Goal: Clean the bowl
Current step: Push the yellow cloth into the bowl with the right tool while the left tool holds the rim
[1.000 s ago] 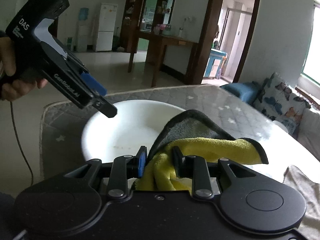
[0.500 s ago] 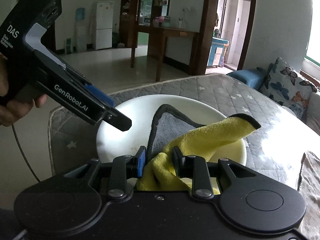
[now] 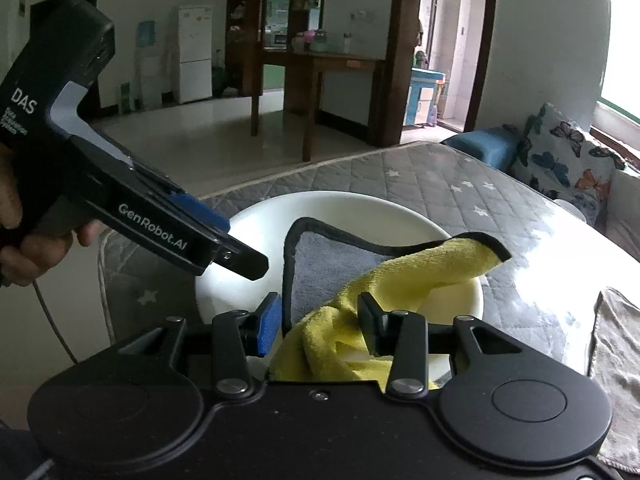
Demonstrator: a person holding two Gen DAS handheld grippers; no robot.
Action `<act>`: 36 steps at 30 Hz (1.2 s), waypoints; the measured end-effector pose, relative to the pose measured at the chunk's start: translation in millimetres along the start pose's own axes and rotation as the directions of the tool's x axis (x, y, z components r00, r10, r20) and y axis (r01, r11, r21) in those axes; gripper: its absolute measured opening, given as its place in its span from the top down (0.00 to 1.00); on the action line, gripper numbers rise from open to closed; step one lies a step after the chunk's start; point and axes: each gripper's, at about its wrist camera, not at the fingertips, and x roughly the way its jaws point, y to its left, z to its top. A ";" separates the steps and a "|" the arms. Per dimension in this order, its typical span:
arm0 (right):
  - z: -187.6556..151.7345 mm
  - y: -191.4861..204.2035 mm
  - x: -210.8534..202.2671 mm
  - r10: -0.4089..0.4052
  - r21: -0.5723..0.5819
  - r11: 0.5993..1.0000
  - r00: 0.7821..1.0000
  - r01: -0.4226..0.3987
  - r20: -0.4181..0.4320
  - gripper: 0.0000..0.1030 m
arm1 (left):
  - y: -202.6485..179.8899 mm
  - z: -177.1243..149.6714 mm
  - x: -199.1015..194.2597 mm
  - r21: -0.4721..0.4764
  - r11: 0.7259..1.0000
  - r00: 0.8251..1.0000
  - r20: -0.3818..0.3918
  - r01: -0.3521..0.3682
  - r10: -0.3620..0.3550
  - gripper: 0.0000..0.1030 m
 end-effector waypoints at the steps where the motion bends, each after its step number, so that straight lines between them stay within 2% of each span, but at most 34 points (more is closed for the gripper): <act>1: -0.2 -0.7 1.1 0.002 0.007 1.000 1.000 -0.002 -0.006 0.56 | 0.0 -0.1 0.0 -0.003 1.000 1.000 0.000 0.001 -0.001 0.40; 6: 0.1 -2.1 9.0 0.021 0.030 0.999 0.999 -0.020 -0.033 0.57 | -0.3 -0.4 -0.3 -0.012 1.000 1.000 0.002 0.008 -0.008 0.40; 12: -1.5 -4.0 21.1 0.046 0.049 0.998 0.996 -0.042 -0.073 0.68 | 1.1 -1.5 -0.2 -0.028 0.999 1.000 -0.004 0.019 -0.019 0.40; 28: -10.3 -7.4 45.1 0.073 0.082 0.995 0.986 -0.061 -0.152 0.69 | -2.1 -5.4 -6.8 -0.106 0.994 1.000 0.002 -0.006 0.006 0.40; 36: -17.7 -2.2 45.7 0.067 0.081 0.995 0.987 -0.055 -0.148 0.68 | -6.5 -6.5 -5.9 -0.141 0.990 1.000 0.001 0.023 -0.023 0.40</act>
